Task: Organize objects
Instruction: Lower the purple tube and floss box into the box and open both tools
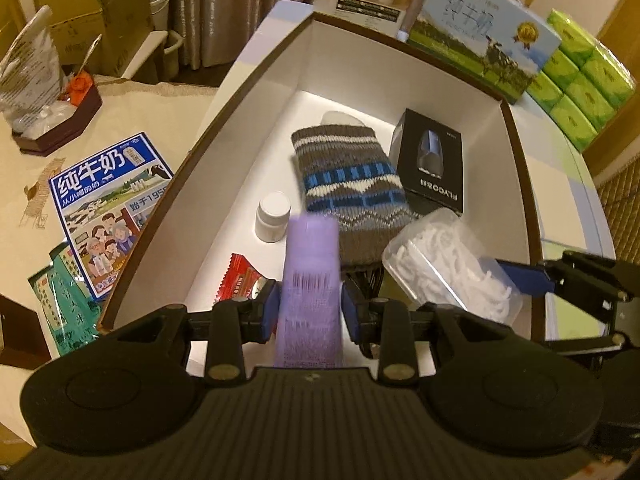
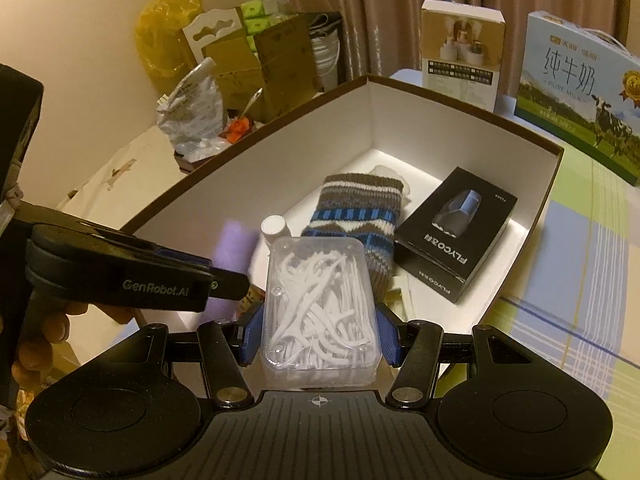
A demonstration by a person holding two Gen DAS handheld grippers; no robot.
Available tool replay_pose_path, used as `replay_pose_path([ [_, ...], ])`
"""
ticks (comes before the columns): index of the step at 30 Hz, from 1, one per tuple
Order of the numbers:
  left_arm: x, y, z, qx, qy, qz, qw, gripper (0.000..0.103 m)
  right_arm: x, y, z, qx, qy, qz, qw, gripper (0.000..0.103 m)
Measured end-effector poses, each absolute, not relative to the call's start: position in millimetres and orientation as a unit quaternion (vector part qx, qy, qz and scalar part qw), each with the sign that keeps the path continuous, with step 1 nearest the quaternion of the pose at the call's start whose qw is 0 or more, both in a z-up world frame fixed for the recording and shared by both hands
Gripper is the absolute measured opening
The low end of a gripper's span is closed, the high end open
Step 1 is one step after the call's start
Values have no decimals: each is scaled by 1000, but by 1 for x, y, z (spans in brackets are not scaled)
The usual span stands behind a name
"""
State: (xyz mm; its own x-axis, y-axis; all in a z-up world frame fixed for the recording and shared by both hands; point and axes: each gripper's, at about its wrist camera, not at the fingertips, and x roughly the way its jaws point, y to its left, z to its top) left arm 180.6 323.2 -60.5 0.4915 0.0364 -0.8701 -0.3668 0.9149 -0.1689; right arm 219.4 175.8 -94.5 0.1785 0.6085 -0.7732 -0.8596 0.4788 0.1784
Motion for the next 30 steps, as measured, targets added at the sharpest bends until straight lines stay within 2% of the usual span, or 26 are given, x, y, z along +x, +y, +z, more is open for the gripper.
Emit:
replay_pose_path([
  [13,180,333,-59,-139,502,101,847,42,218,187,-101,-149,421,474,758,54],
  [19,180,337,-57,-131,500,96,850,47,211,194,-103,-163,391,483,766,55],
  [21,180,338,-57,-131,499,96,851,52,208,194,-103,-167,380,489,767,66],
  [23,180,338,-58,-130,498,93,852,52,206,192,-102,-179,366,487,772,72],
  [26,179,339,-58,-131,497,91,853,57,205,189,-99,-186,363,486,773,75],
  [30,177,338,-54,-129,493,84,857,61,202,182,-93,-197,360,479,776,84],
])
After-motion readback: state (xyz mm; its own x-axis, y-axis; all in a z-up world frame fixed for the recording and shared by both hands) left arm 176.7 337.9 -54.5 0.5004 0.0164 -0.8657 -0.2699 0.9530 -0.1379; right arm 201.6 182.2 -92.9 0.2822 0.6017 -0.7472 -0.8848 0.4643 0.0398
